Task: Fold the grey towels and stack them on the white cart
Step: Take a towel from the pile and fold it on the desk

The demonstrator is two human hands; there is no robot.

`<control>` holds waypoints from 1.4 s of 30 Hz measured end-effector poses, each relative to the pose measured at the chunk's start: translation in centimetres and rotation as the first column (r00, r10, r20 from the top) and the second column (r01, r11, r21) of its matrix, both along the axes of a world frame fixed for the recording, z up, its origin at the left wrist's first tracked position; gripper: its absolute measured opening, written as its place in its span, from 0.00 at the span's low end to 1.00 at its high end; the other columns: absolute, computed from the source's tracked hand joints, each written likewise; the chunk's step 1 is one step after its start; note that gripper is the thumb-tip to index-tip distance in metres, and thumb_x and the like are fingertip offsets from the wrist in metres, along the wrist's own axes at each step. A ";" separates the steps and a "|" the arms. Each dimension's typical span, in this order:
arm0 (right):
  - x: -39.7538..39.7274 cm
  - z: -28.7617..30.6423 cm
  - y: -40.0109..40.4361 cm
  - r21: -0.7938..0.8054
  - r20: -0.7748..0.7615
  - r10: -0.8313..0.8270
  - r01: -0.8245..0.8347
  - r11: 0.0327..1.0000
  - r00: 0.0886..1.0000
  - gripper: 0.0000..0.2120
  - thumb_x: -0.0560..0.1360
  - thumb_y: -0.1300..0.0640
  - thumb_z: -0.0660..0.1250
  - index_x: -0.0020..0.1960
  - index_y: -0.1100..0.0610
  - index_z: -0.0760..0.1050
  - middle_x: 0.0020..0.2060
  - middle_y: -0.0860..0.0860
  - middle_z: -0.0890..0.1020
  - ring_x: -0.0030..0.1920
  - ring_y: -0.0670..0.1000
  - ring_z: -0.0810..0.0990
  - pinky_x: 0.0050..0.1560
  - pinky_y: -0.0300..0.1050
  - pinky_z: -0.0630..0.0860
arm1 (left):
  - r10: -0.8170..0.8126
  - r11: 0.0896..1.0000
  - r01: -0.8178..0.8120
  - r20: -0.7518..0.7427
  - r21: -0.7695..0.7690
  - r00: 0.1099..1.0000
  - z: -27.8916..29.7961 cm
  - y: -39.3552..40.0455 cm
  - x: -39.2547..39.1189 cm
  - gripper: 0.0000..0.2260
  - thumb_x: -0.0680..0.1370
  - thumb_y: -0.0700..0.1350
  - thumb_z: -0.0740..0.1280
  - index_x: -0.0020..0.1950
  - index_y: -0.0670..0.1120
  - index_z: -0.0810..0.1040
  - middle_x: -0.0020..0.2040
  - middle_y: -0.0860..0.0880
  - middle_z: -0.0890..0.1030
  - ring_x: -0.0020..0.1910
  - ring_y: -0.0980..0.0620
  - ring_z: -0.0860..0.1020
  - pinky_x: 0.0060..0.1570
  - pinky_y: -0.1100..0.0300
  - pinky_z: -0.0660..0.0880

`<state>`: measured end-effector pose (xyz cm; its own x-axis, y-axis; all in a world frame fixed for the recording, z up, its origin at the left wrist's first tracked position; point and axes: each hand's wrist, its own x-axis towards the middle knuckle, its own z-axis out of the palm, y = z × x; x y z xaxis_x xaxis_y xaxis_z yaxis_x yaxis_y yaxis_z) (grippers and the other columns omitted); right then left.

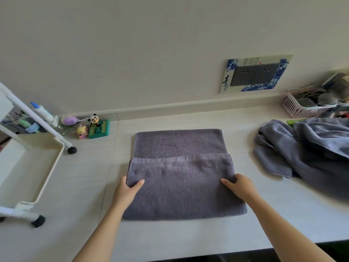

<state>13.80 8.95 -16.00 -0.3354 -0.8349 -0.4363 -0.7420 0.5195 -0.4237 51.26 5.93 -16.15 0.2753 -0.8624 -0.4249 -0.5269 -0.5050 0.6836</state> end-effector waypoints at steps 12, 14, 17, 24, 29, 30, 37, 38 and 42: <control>1.3 0.7 5.8 -0.237 0.118 -0.197 0.220 0.946 0.973 0.14 0.78 0.49 0.61 0.40 0.58 0.67 0.34 0.54 0.76 0.37 0.58 0.73 0.37 0.48 0.66 | 0.001 0.989 0.024 0.171 -0.144 0.985 -0.4 6.1 0.6 0.15 0.78 0.52 0.63 0.39 0.42 0.71 0.35 0.45 0.77 0.37 0.42 0.76 0.38 0.53 0.70; 1.0 -0.6 6.9 -0.067 0.031 -0.154 0.156 0.986 0.988 0.16 0.78 0.46 0.59 0.45 0.59 0.69 0.41 0.57 0.79 0.40 0.57 0.75 0.39 0.47 0.68 | -0.060 0.997 0.067 0.203 -0.027 0.977 -1.4 7.1 0.7 0.14 0.78 0.53 0.63 0.41 0.44 0.72 0.37 0.47 0.78 0.38 0.45 0.77 0.37 0.55 0.71; 1.2 -0.9 7.6 -0.010 0.003 -0.119 0.119 0.993 0.993 0.18 0.79 0.43 0.56 0.46 0.58 0.69 0.41 0.54 0.78 0.39 0.55 0.75 0.39 0.45 0.68 | -0.044 0.999 0.048 0.217 -0.011 0.975 -1.3 7.4 0.8 0.17 0.79 0.54 0.60 0.36 0.44 0.68 0.32 0.46 0.74 0.34 0.45 0.74 0.32 0.56 0.65; 1.9 -0.9 8.9 -0.099 0.060 -0.148 0.153 0.983 0.987 0.10 0.81 0.49 0.54 0.50 0.56 0.65 0.42 0.54 0.77 0.40 0.56 0.75 0.42 0.48 0.72 | -0.075 0.987 0.119 0.339 -0.110 0.938 -1.5 8.8 0.7 0.13 0.81 0.50 0.56 0.41 0.44 0.63 0.32 0.44 0.72 0.35 0.39 0.74 0.31 0.54 0.62; 2.6 -0.9 9.0 -0.102 0.010 -0.144 0.144 0.984 0.990 0.11 0.81 0.49 0.51 0.50 0.56 0.65 0.43 0.55 0.78 0.39 0.55 0.75 0.41 0.48 0.71 | -0.138 0.967 0.229 0.520 -0.115 0.843 -2.3 9.8 0.6 0.10 0.82 0.47 0.55 0.50 0.41 0.66 0.30 0.44 0.75 0.32 0.39 0.77 0.28 0.56 0.65; 2.7 -0.9 9.0 -0.091 -0.020 -0.140 0.137 0.986 0.990 0.10 0.82 0.49 0.51 0.50 0.56 0.64 0.42 0.54 0.77 0.38 0.55 0.73 0.40 0.47 0.70 | -0.136 0.967 0.230 0.537 -0.112 0.833 -2.4 10.0 0.6 0.10 0.82 0.47 0.56 0.50 0.40 0.67 0.29 0.44 0.74 0.32 0.39 0.78 0.28 0.56 0.66; 4.1 -1.5 9.5 -0.276 -0.368 -0.079 -0.027 0.961 0.927 0.16 0.79 0.52 0.57 0.64 0.58 0.68 0.59 0.58 0.75 0.54 0.59 0.75 0.54 0.52 0.72 | -0.048 0.916 0.310 0.698 -0.254 0.714 -2.8 9.6 -0.2 0.20 0.71 0.40 0.70 0.61 0.37 0.74 0.52 0.36 0.77 0.47 0.35 0.77 0.41 0.44 0.75; 4.7 -1.5 9.6 -0.334 -0.407 -0.027 -0.121 0.935 0.913 0.18 0.78 0.54 0.58 0.66 0.58 0.69 0.60 0.59 0.75 0.57 0.60 0.75 0.58 0.54 0.71 | -0.053 0.867 0.388 0.717 -0.312 0.695 -2.6 9.5 -0.9 0.20 0.72 0.42 0.67 0.62 0.38 0.75 0.55 0.37 0.76 0.51 0.36 0.76 0.46 0.43 0.74; 8.8 -2.3 9.7 -0.373 -0.430 0.297 -0.468 0.801 0.852 0.22 0.78 0.46 0.51 0.66 0.52 0.74 0.65 0.56 0.75 0.66 0.58 0.70 0.70 0.53 0.56 | -0.333 0.637 0.712 0.727 -0.296 0.600 -3.1 10.0 -5.6 0.22 0.75 0.50 0.56 0.64 0.43 0.77 0.66 0.38 0.73 0.65 0.38 0.72 0.67 0.44 0.60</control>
<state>22.65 18.66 -18.31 0.0027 -0.9953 0.0969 -0.9746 -0.0244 -0.2227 45.68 15.96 -19.24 -0.2939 -0.9364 0.1919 -0.9250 0.3292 0.1899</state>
